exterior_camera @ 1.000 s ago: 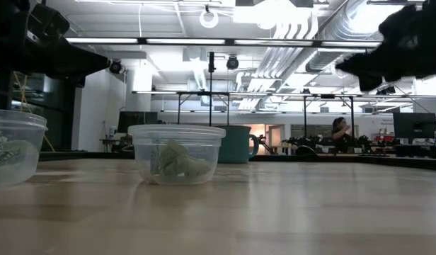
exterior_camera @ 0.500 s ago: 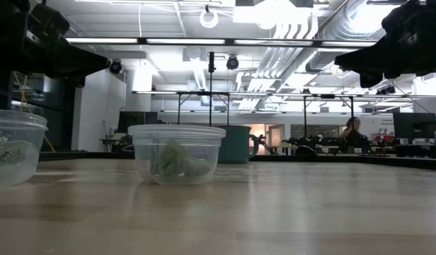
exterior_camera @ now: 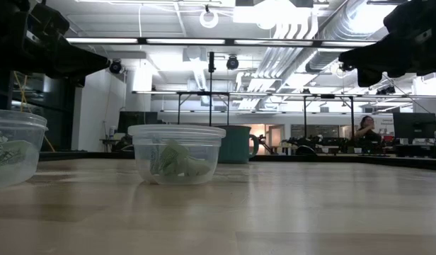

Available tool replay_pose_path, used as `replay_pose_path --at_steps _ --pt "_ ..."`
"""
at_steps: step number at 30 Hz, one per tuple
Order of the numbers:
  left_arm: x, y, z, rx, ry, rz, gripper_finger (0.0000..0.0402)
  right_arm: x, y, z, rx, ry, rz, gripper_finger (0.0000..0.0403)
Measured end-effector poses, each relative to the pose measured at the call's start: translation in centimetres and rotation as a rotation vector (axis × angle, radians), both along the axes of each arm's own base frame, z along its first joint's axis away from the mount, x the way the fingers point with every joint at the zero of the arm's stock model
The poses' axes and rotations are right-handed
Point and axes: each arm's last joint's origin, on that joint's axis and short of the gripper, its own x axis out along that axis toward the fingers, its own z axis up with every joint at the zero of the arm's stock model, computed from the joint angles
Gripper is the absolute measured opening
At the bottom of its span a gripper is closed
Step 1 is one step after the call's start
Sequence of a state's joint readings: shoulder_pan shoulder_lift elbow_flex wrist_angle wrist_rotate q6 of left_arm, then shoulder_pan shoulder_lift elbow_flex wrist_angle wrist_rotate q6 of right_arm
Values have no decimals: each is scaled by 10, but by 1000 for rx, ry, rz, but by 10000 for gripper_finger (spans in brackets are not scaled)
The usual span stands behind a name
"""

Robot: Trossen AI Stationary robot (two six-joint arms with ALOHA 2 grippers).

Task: Pick and place items into bin
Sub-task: Return to Home Position

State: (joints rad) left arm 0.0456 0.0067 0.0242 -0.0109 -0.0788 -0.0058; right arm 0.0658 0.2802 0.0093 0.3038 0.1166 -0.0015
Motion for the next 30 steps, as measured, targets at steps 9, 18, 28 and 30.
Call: replay_pose_path --at_steps 9,18,28,30 --pt "0 0 0 1 0 0 92 0 -1 -1 1 6 -23 0" --pt "0 0 0 1 -1 0 92 0 -1 -2 0 16 -23 0" --pt "0 0 0 1 -1 0 92 0 -1 -2 0 16 -23 0" --pt "0 0 0 -5 -2 0 92 0 -1 -2 0 17 -23 0"
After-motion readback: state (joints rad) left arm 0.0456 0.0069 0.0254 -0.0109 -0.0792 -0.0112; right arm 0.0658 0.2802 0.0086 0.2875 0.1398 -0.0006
